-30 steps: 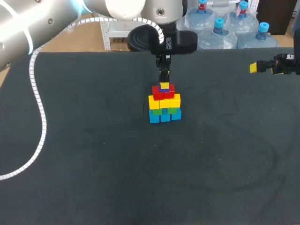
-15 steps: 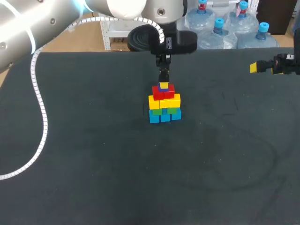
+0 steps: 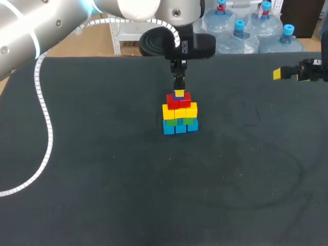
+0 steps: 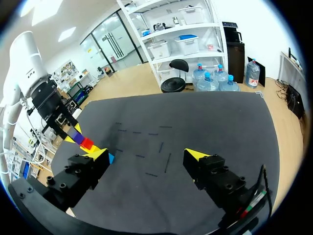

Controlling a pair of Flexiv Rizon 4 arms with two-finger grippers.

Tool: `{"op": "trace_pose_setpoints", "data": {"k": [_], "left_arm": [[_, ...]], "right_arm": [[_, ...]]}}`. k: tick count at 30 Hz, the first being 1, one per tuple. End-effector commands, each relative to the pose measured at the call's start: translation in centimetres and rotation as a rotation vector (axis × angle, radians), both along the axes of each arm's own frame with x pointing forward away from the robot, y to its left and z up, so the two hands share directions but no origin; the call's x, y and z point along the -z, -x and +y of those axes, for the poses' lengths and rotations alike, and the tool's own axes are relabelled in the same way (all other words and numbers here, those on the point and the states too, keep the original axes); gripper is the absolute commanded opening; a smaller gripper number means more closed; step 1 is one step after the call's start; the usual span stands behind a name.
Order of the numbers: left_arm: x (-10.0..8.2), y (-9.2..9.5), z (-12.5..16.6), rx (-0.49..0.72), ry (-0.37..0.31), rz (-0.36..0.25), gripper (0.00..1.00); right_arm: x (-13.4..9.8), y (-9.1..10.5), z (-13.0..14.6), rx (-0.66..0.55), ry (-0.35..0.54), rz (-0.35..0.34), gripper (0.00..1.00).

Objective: Place the blue cubes, place green cubes on the blue cubes, place the yellow cubes on the green cubes, then place the red cubes on the yellow cubes, and place purple cube on the red cubes.

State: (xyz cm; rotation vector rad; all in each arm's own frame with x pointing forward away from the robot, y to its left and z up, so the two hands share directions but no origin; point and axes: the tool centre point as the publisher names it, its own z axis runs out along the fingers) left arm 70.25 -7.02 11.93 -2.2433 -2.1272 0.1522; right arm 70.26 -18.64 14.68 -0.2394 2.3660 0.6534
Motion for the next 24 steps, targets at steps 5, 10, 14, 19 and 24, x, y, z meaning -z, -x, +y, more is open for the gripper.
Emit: {"op": "trace_pose_setpoints", "data": {"k": [5, 10, 14, 19, 24], "left_arm": [[-0.10, -0.29, -0.27, -0.003, -0.009, 0.009, 0.14], [-0.08, -0.27, -0.26, -0.007, -0.009, 0.013, 0.25], [-0.09, -0.25, -0.24, -0.009, -0.009, 0.015, 0.35], [-0.14, -0.20, -0.20, -0.010, -0.011, 0.015, 0.44], [-0.19, -0.13, -0.21, -0.011, -0.011, 0.017, 0.66]], "right_arm": [[-0.11, 0.09, 0.05, 0.004, 0.004, 0.001, 1.00], [-0.11, 0.09, 0.05, 0.004, 0.004, 0.001, 1.00], [-0.11, 0.09, 0.05, 0.004, 0.004, 0.001, 1.00], [-0.11, 0.09, 0.05, 0.004, 0.004, 0.001, 1.00], [-0.11, 0.09, 0.05, 0.004, 0.004, 0.001, 1.00]]}}
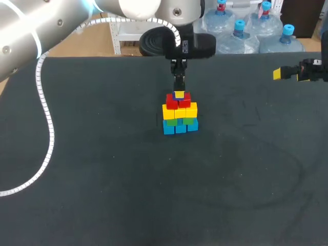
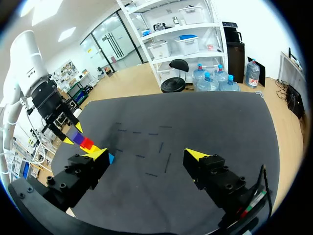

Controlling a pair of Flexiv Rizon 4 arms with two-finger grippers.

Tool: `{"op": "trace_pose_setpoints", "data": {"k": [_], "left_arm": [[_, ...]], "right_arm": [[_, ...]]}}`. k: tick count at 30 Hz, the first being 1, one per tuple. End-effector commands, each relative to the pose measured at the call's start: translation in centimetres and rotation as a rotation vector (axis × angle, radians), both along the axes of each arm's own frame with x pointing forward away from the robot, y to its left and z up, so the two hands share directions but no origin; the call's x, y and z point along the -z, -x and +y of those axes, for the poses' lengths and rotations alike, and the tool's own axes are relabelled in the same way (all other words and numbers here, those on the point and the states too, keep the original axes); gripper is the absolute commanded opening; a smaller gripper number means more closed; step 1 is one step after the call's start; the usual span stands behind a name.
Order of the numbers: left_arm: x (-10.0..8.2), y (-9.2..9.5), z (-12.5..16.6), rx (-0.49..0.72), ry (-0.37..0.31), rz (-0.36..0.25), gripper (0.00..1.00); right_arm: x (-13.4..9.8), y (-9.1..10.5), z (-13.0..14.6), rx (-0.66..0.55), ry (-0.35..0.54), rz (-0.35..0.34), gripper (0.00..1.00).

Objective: Place the blue cubes, place green cubes on the blue cubes, place the yellow cubes on the green cubes, then place the red cubes on the yellow cubes, and place purple cube on the red cubes.

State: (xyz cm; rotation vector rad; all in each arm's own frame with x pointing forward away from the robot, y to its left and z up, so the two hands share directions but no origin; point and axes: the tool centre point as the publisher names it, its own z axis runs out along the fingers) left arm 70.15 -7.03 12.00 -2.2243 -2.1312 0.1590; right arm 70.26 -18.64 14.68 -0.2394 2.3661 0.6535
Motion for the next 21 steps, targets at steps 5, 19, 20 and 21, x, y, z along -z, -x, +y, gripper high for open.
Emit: {"op": "trace_pose_setpoints", "data": {"k": [5, 19, 20, 21], "left_arm": [[-0.1, -0.2, -0.2, -0.003, -0.006, 0.009, 1.00], [-4.2, -0.3, 0.1, -0.074, 0.124, 0.007, 1.00], [-5.4, -0.2, 0.3, -0.093, 0.168, 0.014, 1.00], [-6.0, -0.2, 0.5, -0.106, 0.189, 0.007, 1.00]], "right_arm": [[-0.1, 0.1, 0.0, 0.004, 0.004, 0.001, 1.00], [-0.1, 0.1, 0.0, 0.004, 0.004, 0.001, 1.00], [-0.1, 0.1, 0.0, 0.004, 0.004, 0.001, 1.00], [-0.1, 0.1, 0.0, 0.004, 0.004, 0.001, 1.00]]}}
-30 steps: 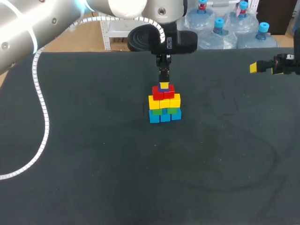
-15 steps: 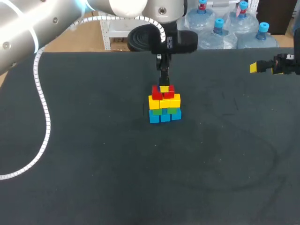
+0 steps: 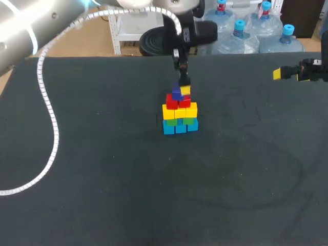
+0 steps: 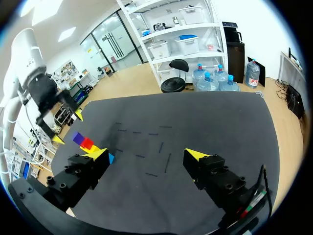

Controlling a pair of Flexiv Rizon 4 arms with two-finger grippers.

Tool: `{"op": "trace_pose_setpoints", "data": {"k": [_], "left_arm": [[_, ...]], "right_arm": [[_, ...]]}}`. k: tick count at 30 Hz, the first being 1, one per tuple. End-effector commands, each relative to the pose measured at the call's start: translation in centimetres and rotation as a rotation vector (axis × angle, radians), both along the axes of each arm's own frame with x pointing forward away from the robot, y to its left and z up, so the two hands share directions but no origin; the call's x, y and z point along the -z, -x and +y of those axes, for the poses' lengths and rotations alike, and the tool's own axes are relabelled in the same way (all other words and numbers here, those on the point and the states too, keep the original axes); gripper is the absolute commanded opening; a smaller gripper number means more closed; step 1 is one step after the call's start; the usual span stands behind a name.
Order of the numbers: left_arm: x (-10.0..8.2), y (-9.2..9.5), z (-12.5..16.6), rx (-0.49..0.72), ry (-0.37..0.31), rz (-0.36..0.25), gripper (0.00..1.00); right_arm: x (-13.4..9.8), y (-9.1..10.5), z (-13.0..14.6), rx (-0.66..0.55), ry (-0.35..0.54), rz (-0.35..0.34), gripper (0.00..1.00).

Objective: Place the blue cubes, place green cubes on the blue cubes, place the yellow cubes on the green cubes, then place the red cubes on the yellow cubes, and place purple cube on the red cubes.

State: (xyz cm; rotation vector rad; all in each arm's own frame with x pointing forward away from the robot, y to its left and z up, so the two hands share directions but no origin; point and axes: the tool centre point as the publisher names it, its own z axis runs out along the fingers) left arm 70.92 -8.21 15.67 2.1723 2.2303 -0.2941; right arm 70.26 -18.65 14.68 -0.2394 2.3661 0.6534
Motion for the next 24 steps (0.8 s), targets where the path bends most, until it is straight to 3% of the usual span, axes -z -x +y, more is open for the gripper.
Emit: {"op": "trace_pose_setpoints", "data": {"k": [1, 7, 11, 15, 20, 24], "left_arm": [[-2.7, 0.6, 1.8, -0.042, 0.094, -0.011, 1.00], [-4.9, 0.1, 3.1, -0.173, 0.228, -0.039, 1.00], [-6.1, -0.8, 4.3, -0.337, 0.359, -0.033, 1.00], [-7.4, -2.0, 6.3, -0.464, 0.438, -0.096, 1.00], [-10.9, -2.9, 8.8, -0.632, 0.646, -0.224, 0.97], [-12.7, -2.8, 10.7, -0.751, 0.817, -0.286, 1.00]], "right_arm": [[-0.1, 0.1, 0.1, 0.004, 0.004, 0.001, 1.00], [-0.1, 0.1, 0.1, 0.004, 0.004, 0.001, 1.00], [-0.1, 0.1, 0.1, 0.004, 0.004, 0.001, 1.00], [-0.1, 0.1, 0.1, 0.004, 0.004, 0.001, 1.00], [-0.1, 0.1, 0.1, 0.004, 0.004, 0.001, 1.00], [-0.1, 0.1, 0.1, 0.004, 0.004, 0.001, 1.00]]}}
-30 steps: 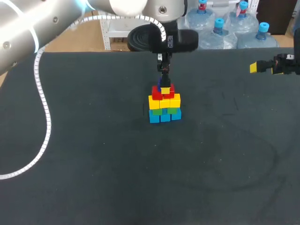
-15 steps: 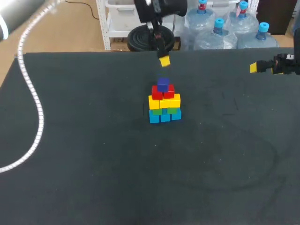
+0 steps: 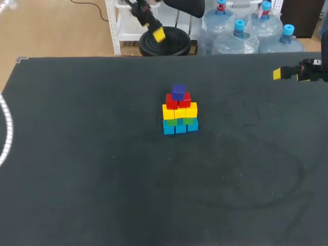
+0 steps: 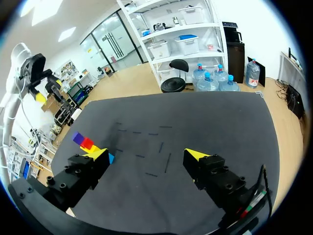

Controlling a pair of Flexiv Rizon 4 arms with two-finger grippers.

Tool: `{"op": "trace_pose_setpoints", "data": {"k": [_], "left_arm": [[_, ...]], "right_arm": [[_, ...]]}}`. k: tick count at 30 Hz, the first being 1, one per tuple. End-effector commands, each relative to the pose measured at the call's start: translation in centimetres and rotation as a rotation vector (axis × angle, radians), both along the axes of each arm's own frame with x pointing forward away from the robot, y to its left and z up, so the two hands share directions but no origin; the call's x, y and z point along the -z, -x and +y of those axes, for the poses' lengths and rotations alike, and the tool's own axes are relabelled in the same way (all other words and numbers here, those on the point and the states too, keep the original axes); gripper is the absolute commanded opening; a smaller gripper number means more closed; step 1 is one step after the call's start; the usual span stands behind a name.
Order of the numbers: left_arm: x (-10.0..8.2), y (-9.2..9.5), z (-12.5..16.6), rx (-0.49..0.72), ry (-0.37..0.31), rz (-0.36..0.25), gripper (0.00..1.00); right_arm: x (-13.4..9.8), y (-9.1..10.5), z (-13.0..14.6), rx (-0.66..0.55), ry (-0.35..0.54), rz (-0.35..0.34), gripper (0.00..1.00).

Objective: Place the blue cubes, place green cubes on the blue cubes, place the yellow cubes on the green cubes, then place the red cubes on the yellow cubes, and place purple cube on the red cubes.

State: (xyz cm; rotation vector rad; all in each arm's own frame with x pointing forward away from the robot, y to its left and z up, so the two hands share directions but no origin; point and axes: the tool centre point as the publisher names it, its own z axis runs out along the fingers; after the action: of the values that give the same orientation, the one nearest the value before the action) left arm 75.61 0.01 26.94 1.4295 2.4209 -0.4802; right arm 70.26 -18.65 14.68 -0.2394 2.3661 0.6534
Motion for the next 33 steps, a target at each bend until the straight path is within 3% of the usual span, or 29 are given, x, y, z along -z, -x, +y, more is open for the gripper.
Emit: {"op": "trace_pose_setpoints", "data": {"k": [1, 3, 4, 5, 9, 12, 13, 15, 19, 27, 33], "left_arm": [[-1.7, 2.0, 2.7, -0.311, 0.498, -0.328, 0.98], [-2.3, 2.2, 3.9, -0.375, 0.595, -0.359, 0.71], [-2.5, 2.3, 4.4, -0.408, 0.634, -0.362, 0.69], [-2.7, 2.4, 4.8, -0.441, 0.676, -0.368, 0.75], [-3.5, 3.0, 6.7, -0.535, 0.804, -0.412, 0.81], [-4.2, 3.3, 7.5, -0.576, 0.899, -0.485, 0.81], [-4.5, 3.4, 7.7, -0.580, 0.924, -0.521, 0.74], [-4.6, 3.6, 8.0, -0.603, 0.964, -0.541, 0.77], [-4.3, 3.9, 8.5, -0.634, 1.017, -0.563, 0.87], [-3.9, 4.2, 9.2, -0.624, 1.058, -0.587, 0.84], [-4.1, 4.2, 9.0, -0.591, 1.064, -0.622, 0.89]], "right_arm": [[-0.1, 0.1, 0.1, 0.004, 0.004, 0.001, 1.00], [-0.1, 0.1, 0.1, 0.004, 0.004, 0.001, 1.00], [-0.1, 0.1, 0.1, 0.004, 0.004, 0.001, 1.00], [-0.1, 0.1, 0.1, 0.004, 0.004, 0.001, 1.00], [-0.1, 0.1, 0.1, 0.004, 0.004, 0.001, 1.00], [-0.1, 0.1, 0.1, 0.004, 0.004, 0.001, 1.00], [-0.1, 0.1, 0.1, 0.004, 0.004, 0.001, 1.00], [-0.1, 0.1, 0.1, 0.004, 0.004, 0.001, 1.00], [-0.1, 0.1, 0.1, 0.004, 0.004, 0.001, 1.00], [-0.1, 0.1, 0.1, 0.004, 0.004, 0.001, 1.00], [-0.1, 0.1, 0.1, 0.004, 0.004, 0.001, 1.00]]}}
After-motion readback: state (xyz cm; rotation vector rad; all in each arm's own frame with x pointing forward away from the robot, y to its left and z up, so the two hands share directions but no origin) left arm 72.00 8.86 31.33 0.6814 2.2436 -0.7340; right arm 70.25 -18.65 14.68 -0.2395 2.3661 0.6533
